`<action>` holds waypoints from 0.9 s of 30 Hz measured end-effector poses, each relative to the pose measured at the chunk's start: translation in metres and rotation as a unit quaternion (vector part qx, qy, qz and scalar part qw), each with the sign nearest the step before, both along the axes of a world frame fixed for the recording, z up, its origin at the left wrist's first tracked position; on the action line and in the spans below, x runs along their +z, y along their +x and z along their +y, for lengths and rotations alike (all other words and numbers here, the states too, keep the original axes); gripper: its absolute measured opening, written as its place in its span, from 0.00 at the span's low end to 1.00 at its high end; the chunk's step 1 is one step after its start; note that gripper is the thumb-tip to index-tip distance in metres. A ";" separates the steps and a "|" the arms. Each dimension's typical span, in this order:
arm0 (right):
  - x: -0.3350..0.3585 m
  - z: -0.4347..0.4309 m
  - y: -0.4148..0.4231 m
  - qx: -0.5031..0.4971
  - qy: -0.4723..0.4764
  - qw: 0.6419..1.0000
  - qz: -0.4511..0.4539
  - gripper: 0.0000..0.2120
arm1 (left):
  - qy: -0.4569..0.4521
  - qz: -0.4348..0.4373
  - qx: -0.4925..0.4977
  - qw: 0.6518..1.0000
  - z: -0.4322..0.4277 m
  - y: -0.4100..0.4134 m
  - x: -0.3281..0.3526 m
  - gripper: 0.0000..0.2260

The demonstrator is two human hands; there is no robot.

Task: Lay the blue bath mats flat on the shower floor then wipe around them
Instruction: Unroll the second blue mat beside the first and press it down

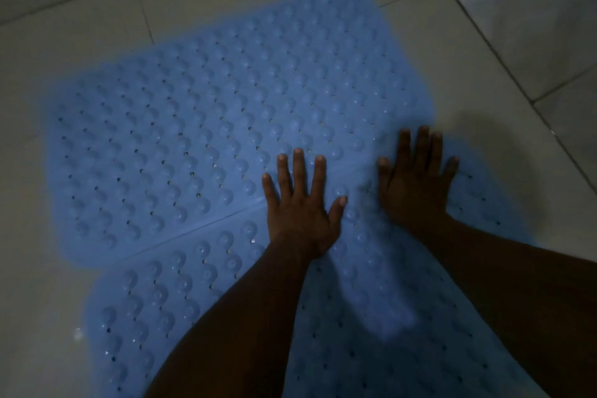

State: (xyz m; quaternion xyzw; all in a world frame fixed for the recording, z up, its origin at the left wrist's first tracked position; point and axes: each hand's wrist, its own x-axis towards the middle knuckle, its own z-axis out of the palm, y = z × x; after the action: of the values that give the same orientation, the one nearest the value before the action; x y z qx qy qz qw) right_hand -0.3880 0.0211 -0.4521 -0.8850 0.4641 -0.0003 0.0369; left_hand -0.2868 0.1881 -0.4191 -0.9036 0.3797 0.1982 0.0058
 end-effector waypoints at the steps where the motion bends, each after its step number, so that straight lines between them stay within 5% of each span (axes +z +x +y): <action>1: 0.000 0.000 0.000 -0.002 0.007 1.000 0.007 0.32 | 0.004 0.006 0.001 1.000 0.000 0.000 0.001 0.35; 7: 0.022 -0.001 0.008 -0.034 0.101 0.993 0.047 0.33 | -0.020 0.029 -0.013 0.999 0.018 0.005 0.018 0.34; 12: 0.051 0.043 0.018 -0.067 0.127 0.989 -0.024 0.33 | -0.014 -0.006 0.055 0.998 0.091 -0.004 0.038 0.39; 18: 0.055 0.149 0.042 0.127 0.095 0.986 -0.056 0.35 | 0.009 -0.021 0.139 0.990 0.195 0.016 0.063 0.31; 27: 0.054 0.259 0.083 0.250 0.090 0.963 -0.044 0.32 | -0.026 -0.020 0.219 0.975 0.285 0.026 0.047 0.30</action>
State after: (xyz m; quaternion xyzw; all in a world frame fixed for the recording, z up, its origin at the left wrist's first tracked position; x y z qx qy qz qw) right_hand -0.3045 0.2802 -0.3980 -0.9650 0.2244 0.0114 0.1354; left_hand -0.2610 0.4735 -0.3718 -0.9685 0.1773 0.1663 -0.0535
